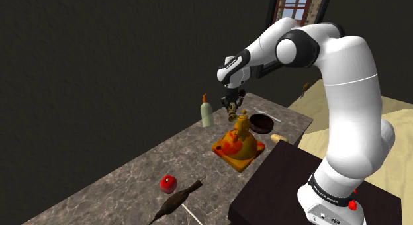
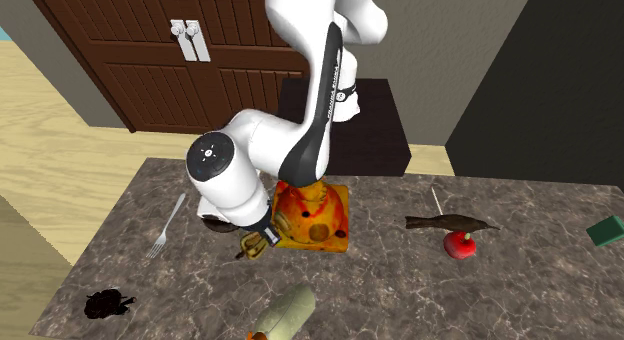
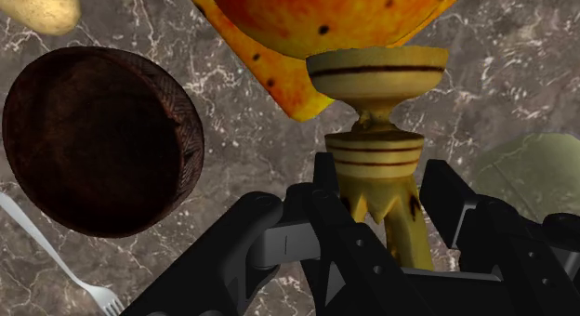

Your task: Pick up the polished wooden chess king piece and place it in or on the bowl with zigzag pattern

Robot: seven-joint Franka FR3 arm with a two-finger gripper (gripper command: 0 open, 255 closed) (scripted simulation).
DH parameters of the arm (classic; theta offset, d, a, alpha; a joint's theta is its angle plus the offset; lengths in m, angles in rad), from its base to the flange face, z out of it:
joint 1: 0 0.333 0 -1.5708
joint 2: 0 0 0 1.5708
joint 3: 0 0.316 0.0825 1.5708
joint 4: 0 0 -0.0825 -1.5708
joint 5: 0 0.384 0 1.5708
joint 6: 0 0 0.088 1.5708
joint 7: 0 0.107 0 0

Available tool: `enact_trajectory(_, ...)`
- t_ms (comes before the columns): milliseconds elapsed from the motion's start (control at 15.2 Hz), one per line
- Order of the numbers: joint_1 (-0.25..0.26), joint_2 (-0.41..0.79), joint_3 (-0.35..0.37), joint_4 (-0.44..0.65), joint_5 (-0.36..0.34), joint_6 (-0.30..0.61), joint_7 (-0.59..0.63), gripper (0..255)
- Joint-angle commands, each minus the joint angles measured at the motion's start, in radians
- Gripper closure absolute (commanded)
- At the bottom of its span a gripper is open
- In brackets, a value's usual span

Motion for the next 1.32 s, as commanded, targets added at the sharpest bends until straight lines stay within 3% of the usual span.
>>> enact_trajectory(0,-0.025,-0.036,-0.014,-0.058,-0.004,0.022,-0.040,255)
enact_trajectory(528,-0.122,-0.135,-0.072,-0.219,-0.025,0.081,-0.192,255)
enact_trajectory(990,-0.215,-0.183,-0.128,-0.295,-0.043,0.110,-0.332,255)
enact_trajectory(1254,-0.222,-0.140,-0.119,-0.297,-0.026,0.153,-0.341,255)
